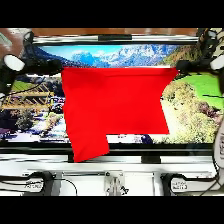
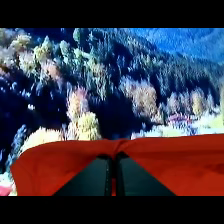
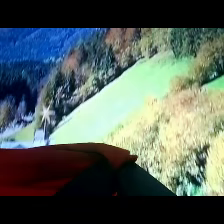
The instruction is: Fold the shirts.
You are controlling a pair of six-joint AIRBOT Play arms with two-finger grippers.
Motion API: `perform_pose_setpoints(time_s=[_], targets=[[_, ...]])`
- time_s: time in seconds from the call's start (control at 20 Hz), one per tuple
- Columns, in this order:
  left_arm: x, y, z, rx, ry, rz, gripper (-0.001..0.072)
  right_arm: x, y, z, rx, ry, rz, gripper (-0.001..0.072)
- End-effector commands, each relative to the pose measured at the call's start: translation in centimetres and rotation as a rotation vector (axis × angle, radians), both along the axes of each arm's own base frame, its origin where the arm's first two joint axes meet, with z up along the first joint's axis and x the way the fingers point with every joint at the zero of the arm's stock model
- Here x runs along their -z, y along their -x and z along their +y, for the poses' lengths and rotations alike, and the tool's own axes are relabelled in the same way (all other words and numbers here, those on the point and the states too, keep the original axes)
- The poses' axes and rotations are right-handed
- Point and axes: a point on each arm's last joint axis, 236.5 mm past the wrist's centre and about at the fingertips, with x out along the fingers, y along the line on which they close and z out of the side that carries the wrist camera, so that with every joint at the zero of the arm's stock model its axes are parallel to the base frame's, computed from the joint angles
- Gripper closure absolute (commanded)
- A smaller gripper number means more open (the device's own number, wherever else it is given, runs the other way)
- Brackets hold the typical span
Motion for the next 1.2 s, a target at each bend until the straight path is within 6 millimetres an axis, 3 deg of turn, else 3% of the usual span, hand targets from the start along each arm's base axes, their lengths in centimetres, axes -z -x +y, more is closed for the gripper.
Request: perform_pose_setpoints(time_s=[0.0, 0.15, 0.3, 0.5, 0.6, 0.65, 0.8, 0.85, 0.95, 1.15], targets=[[4.4, -4.3, 0.4, -0.107, 0.090, -0.032, 0.0672, 2.8, -6.2, 1.4, 0.046, 0.022, -0.181, 0.0635], [8.7, -4.6, 0.4, -0.110, 0.083, 0.040, 0.0672, 6.4, -7.7, 2.7, 0.045, 0.024, -0.176, 0.0635], [11.5, -4.7, 0.4, -0.115, 0.079, 0.082, 0.0672, 9.7, -7.3, 3.4, 0.037, 0.003, -0.101, 0.0635], [10.6, -4.0, 0.9, -0.092, 0.070, 0.091, 0.0672, 10.2, -5.2, 3.5, -0.023, 0.045, -0.004, 0.0635], [10.4, -1.4, 0.4, -0.003, 0.055, 0.176, 0.0672, 10.0, -3.2, 3.1, -0.051, 0.053, 0.076, 0.0635], [11.1, 0.9, 0.0, 0.044, 0.070, 0.273, 0.0672, 10.4, -2.0, 3.0, -0.059, 0.037, 0.132, 0.0635], [14.4, 8.4, -1.0, 0.194, 0.077, 0.597, 0.0672, 13.3, 1.9, 3.1, -0.102, 0.009, 0.332, 0.0635], [15.4, 10.1, -0.8, 0.223, 0.050, 0.671, 0.0672, 14.4, 2.8, 3.2, -0.110, 0.004, 0.380, 0.0635], [16.5, 11.3, -0.4, 0.205, 0.045, 0.748, 0.0672, 16.0, 3.8, 3.2, -0.094, -0.024, 0.446, 0.0635], [17.0, 11.4, -0.3, 0.203, 0.047, 0.759, 0.0672, 17.4, 4.6, 3.3, -0.084, -0.039, 0.502, 0.0635]])
